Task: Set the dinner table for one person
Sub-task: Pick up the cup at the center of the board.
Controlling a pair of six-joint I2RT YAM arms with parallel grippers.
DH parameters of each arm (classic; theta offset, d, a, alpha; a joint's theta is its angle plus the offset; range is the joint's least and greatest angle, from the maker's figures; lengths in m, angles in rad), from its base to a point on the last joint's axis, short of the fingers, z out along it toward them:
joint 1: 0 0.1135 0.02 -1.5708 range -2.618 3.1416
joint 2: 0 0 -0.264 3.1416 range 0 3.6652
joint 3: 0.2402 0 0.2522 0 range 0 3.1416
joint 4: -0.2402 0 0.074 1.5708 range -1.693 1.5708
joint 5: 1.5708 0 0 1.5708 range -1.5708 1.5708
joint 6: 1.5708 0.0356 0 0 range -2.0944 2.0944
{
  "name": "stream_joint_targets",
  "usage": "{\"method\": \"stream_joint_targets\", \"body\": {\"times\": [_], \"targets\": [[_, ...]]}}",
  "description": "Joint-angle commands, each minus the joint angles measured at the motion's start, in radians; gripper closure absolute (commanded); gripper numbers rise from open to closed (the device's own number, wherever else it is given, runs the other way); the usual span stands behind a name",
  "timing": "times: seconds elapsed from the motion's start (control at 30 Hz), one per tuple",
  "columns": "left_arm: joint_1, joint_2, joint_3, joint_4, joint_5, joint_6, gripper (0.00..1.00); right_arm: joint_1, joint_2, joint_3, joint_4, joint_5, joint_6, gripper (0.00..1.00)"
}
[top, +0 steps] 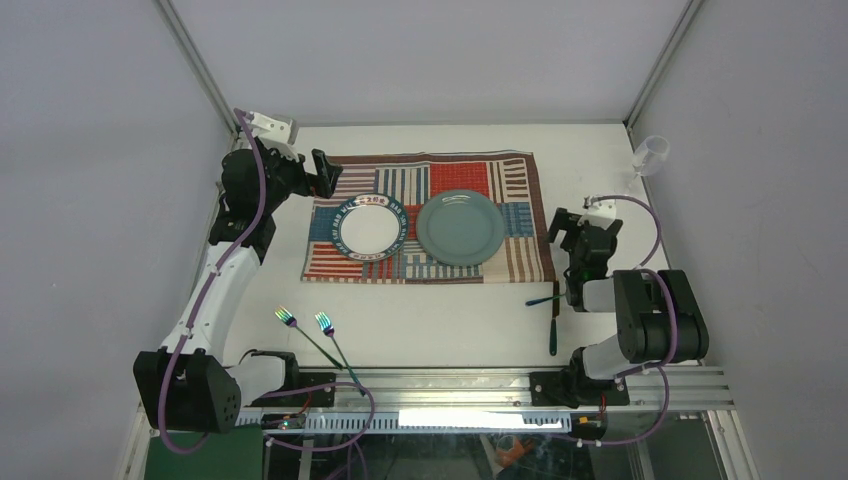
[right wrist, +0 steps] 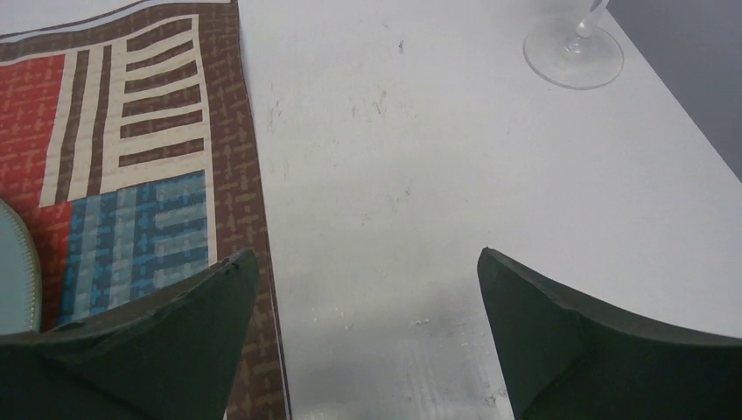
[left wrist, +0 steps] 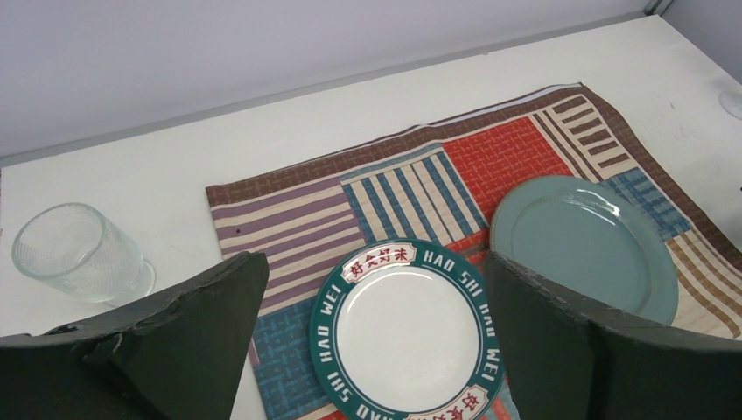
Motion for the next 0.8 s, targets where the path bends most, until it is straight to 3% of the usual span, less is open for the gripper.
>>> {"method": "stream_joint_targets", "body": {"times": [0.0, 0.13, 0.2, 0.27, 0.43, 0.77], "targets": [[-0.001, -0.033, -0.006, 0.061, 0.016, -0.008, 0.01, -0.032, -0.005, -0.010, 0.123, -0.036, 0.041, 0.01], [-0.001, -0.050, -0.016, 0.061, 0.000, 0.000, 0.01, -0.048, 0.046, -0.110, 0.374, -0.124, 0.011, 0.01], [0.000, -0.057, -0.024, 0.065, 0.010, -0.001, 0.01, -0.050, 0.021, -0.084, 0.271, -0.113, 0.026, 0.03], [0.001, -0.054, -0.024, 0.069, 0.034, -0.009, 0.01, -0.053, 0.035, -0.101, 0.335, -0.120, 0.021, 0.04], [0.000, -0.048, -0.017, 0.069, 0.054, -0.009, 0.01, -0.053, 0.025, -0.074, 0.258, -0.095, 0.036, 0.02], [0.000, -0.042, -0.022, 0.059, 0.039, 0.011, 0.01, -0.054, 0.031, -0.072, 0.264, -0.078, 0.048, 0.00]]}}
